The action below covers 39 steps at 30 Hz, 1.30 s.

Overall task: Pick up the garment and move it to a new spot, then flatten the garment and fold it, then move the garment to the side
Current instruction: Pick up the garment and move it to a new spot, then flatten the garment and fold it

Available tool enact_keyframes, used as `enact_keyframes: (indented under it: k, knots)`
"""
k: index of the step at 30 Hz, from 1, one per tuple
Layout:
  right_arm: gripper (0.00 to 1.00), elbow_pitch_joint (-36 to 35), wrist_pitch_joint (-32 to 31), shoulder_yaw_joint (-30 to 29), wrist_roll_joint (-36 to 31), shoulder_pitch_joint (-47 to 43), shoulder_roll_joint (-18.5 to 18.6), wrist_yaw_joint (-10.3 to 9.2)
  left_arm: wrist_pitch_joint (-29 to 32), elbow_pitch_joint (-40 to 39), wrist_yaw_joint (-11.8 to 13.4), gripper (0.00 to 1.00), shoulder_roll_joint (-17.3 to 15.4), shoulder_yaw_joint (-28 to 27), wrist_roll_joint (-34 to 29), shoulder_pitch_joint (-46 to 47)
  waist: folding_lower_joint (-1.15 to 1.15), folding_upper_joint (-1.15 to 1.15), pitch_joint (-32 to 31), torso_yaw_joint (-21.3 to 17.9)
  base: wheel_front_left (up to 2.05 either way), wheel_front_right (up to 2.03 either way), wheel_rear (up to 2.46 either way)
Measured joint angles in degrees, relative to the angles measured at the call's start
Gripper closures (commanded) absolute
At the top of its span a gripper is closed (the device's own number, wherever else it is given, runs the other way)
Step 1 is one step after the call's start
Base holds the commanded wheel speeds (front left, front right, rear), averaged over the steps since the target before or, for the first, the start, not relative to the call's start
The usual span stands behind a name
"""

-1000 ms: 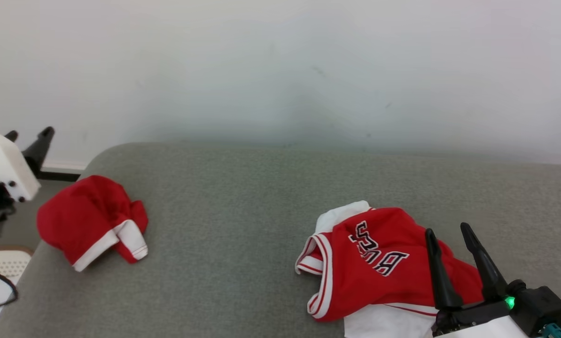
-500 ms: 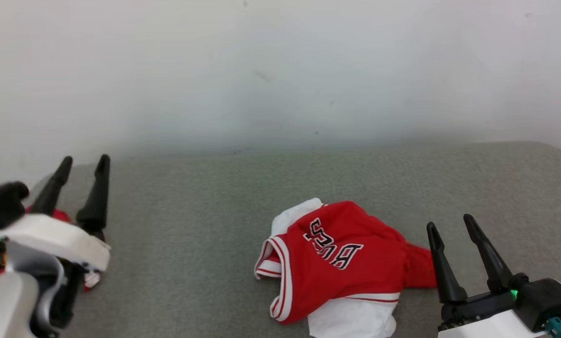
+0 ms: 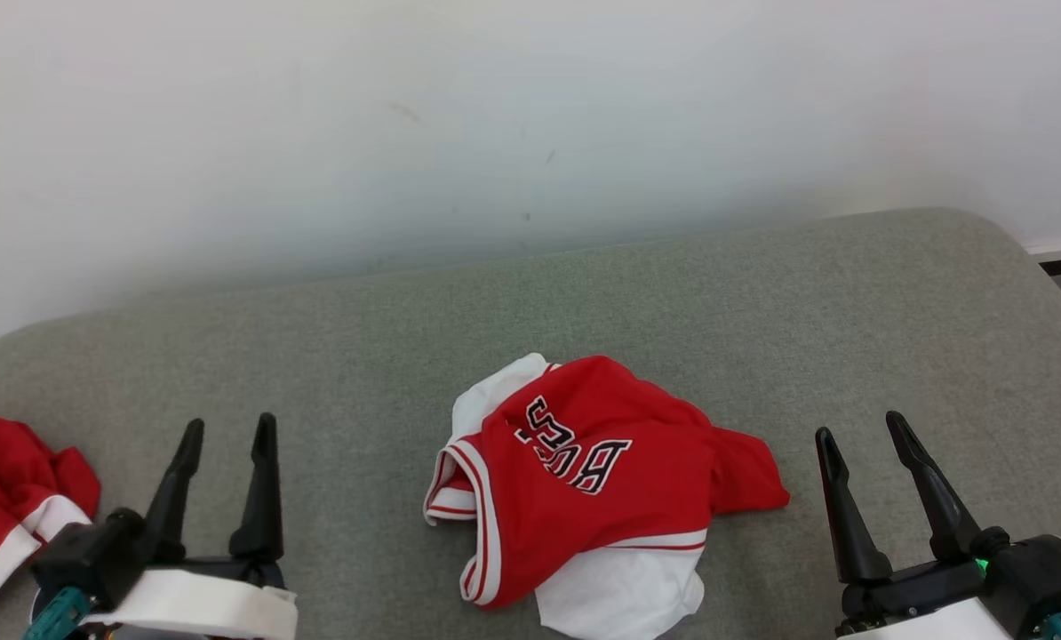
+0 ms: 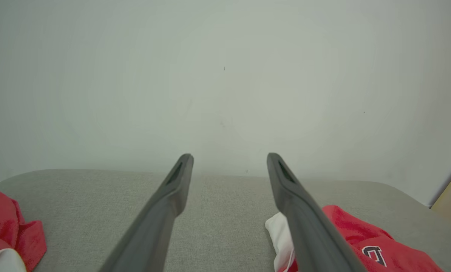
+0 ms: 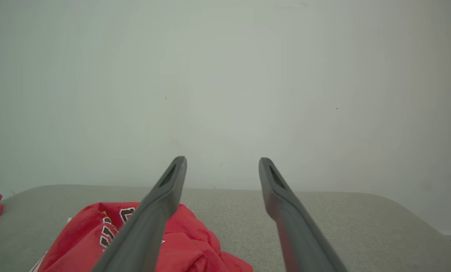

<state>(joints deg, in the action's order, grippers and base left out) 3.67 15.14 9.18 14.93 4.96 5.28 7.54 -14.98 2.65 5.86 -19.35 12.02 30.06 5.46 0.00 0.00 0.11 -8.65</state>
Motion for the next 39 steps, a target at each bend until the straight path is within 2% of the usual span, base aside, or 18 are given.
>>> enact_keyframes:
  k: [3, 7, 9, 13, 18, 26, 33, 39]
  knots:
    - [0.0, -0.3, 0.0, -0.1, -0.3, -0.5, 0.0, 0.0, -0.1, -3.9, 0.1, 0.0, 4.9, -4.1, -3.3, -2.1, 0.0, 0.0, 0.8, -0.2, 0.0, 0.0, 0.0]
    - [0.0, -0.4, 0.0, 0.2, -0.3, -0.6, -0.1, 0.0, -0.1, -5.3, -2.1, 0.0, 11.3, -7.1, -7.6, -5.6, 0.0, 0.0, 1.6, -0.2, 0.0, 0.0, 0.0]
    - [0.0, -0.4, 0.0, 0.3, -0.3, -0.6, -0.2, 0.0, -0.1, -5.2, -3.5, 0.0, 13.3, -8.5, -9.1, -6.1, 0.0, 0.0, 1.9, -0.2, 0.0, 0.0, 0.0]
    - [0.0, -0.3, 0.0, 0.6, -0.3, -0.4, -0.3, 0.0, -0.1, -5.0, -6.4, 0.0, 15.3, -10.9, -10.9, -6.4, 0.0, 0.0, 1.9, -0.2, 0.0, 0.0, 0.0]
    - [0.0, 0.1, 0.0, 1.2, -0.1, -0.2, -0.4, 0.0, -0.1, -4.5, -8.4, 0.0, 16.1, -12.7, -12.4, -6.7, 0.0, 0.0, 1.5, -0.6, 0.0, 0.0, 0.0]
    - [0.0, 0.5, 0.0, 1.2, 0.7, 0.3, -0.3, 0.0, -0.1, -3.2, -9.7, 0.0, 16.5, -13.1, -13.1, -6.9, 0.0, 0.0, 1.0, -1.1, 0.0, 0.0, 0.0]
    - [0.0, 0.7, 0.0, 0.4, 0.7, 0.2, -0.3, 0.0, 0.6, 4.4, -12.5, 0.0, 15.4, -5.1, -13.6, -7.1, 0.0, 0.0, 0.5, -0.9, 0.0, 0.0, 0.0]
    - [0.0, 1.0, 0.0, 0.5, 0.8, 0.1, -0.4, 0.0, 8.0, 6.7, -13.2, 0.0, 12.7, 2.4, -9.8, -5.3, 0.0, 0.0, 0.5, -1.7, 0.0, 0.0, 0.0]
